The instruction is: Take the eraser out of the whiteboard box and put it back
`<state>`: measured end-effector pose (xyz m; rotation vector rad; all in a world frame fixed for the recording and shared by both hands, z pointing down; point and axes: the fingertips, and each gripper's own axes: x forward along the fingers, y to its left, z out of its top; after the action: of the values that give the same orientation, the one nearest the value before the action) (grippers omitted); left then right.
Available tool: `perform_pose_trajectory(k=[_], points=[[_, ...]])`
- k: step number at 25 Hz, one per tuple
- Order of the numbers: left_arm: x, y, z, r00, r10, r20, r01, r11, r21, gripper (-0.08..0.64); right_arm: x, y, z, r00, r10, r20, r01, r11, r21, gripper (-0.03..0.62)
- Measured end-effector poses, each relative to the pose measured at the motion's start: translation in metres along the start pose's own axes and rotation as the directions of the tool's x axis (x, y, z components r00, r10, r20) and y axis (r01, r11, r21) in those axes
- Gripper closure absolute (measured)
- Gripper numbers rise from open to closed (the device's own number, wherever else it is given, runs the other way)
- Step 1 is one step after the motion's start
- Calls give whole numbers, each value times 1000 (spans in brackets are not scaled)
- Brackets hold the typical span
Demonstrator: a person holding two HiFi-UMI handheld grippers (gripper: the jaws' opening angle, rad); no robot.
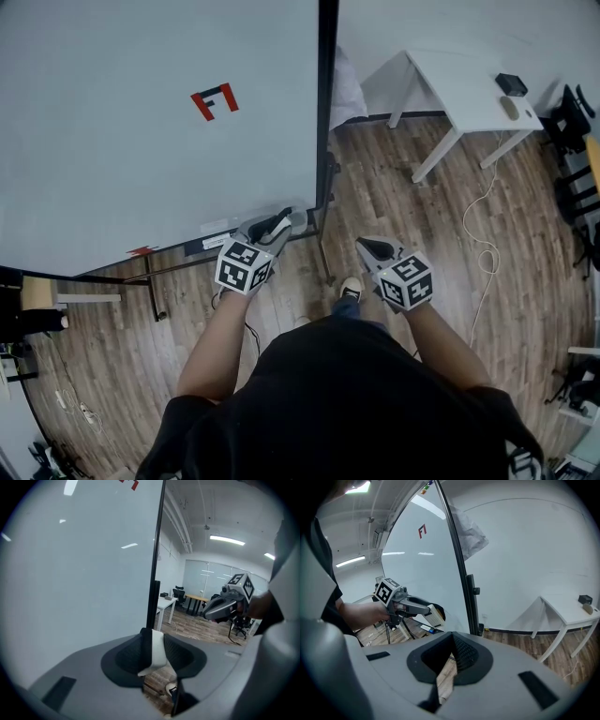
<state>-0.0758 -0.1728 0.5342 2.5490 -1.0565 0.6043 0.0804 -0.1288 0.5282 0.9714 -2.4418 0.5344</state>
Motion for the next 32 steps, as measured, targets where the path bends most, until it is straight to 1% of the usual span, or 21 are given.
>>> perform_pose_trajectory(k=[19,32], points=[[-54,-4,-43,998,60,-16,-60,997,-37,407,2,42,-10,999,38,-4,-38,999,-37,598],[-76,-8,-58,996,84,-9,-84,995,-46,408,-3,55,-20,999,40,-20,-41,998,-53,598]])
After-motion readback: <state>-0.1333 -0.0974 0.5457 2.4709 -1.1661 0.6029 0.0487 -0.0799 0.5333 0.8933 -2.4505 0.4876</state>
